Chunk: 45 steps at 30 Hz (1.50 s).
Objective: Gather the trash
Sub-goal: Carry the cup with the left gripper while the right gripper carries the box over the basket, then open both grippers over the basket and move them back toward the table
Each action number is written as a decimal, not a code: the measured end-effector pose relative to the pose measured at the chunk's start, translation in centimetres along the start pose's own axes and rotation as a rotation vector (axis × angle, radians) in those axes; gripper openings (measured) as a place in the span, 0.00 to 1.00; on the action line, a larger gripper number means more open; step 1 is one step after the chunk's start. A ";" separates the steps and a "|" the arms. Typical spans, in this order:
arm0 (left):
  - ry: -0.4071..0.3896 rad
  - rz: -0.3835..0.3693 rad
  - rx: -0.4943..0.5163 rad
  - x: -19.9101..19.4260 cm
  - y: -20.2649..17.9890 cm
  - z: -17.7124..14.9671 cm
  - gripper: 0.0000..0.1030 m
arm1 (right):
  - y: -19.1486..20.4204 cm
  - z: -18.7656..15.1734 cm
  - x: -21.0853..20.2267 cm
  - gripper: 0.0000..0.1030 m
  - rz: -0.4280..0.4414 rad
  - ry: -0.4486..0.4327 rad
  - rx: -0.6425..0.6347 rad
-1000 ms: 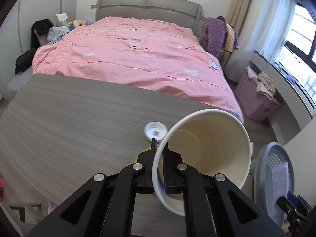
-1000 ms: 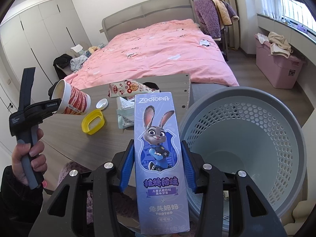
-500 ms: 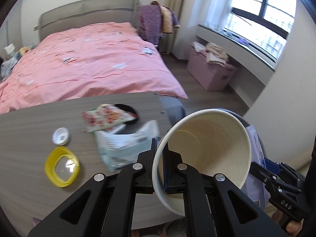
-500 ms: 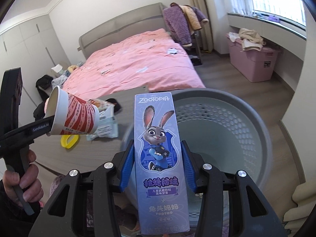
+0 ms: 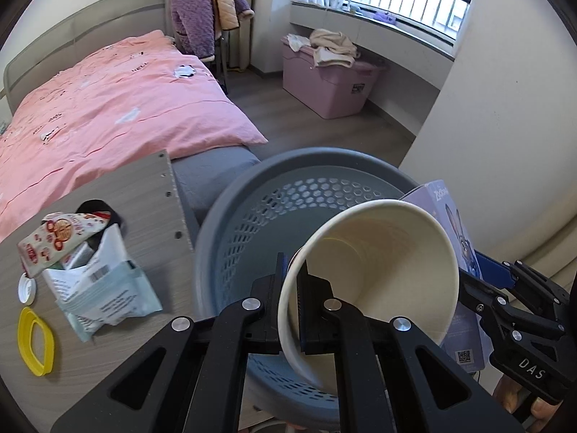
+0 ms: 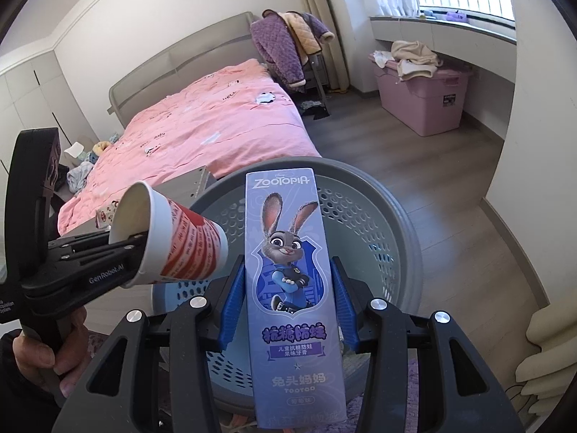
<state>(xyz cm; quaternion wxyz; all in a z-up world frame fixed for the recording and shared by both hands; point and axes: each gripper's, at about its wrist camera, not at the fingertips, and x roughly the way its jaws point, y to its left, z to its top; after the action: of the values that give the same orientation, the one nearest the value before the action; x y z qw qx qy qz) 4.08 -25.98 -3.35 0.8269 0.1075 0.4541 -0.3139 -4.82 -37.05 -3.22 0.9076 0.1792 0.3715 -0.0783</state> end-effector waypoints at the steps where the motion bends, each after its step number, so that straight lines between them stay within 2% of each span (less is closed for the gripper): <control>1: 0.006 0.001 0.004 0.3 -0.3 0.0 0.05 | -0.2 -0.1 0.0 0.43 0.000 0.001 0.003; 11: 0.025 0.035 0.019 1.4 -1.3 0.3 0.06 | -0.8 -0.2 0.5 0.43 0.004 0.013 0.013; 14: 0.024 0.047 0.014 1.5 -1.2 0.4 0.11 | -0.8 -0.1 0.5 0.43 0.006 0.008 0.014; 17: 0.015 0.072 0.011 1.4 -1.0 0.6 0.37 | -1.2 -0.2 0.3 0.44 0.008 0.001 0.016; 18: 0.006 0.084 0.008 1.2 -0.9 0.6 0.51 | -1.2 -0.1 0.3 0.45 0.004 -0.002 0.017; 19: -0.002 0.091 0.004 1.1 -0.8 0.5 0.57 | -1.3 -0.1 0.2 0.51 0.000 -0.007 0.017; 21: -0.009 0.103 -0.003 0.9 -0.5 0.6 0.61 | -1.3 -0.2 0.1 0.58 0.001 -0.010 0.017; 45: -0.011 0.136 -0.040 0.2 0.3 -0.1 0.66 | -0.7 -0.2 0.1 0.60 0.008 0.004 0.007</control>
<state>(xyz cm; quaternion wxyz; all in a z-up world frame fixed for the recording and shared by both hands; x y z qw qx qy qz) 4.26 -25.76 -3.58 0.8508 0.1197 0.4474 -0.2482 -5.02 -37.60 -3.62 0.9065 0.1839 0.3724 -0.0758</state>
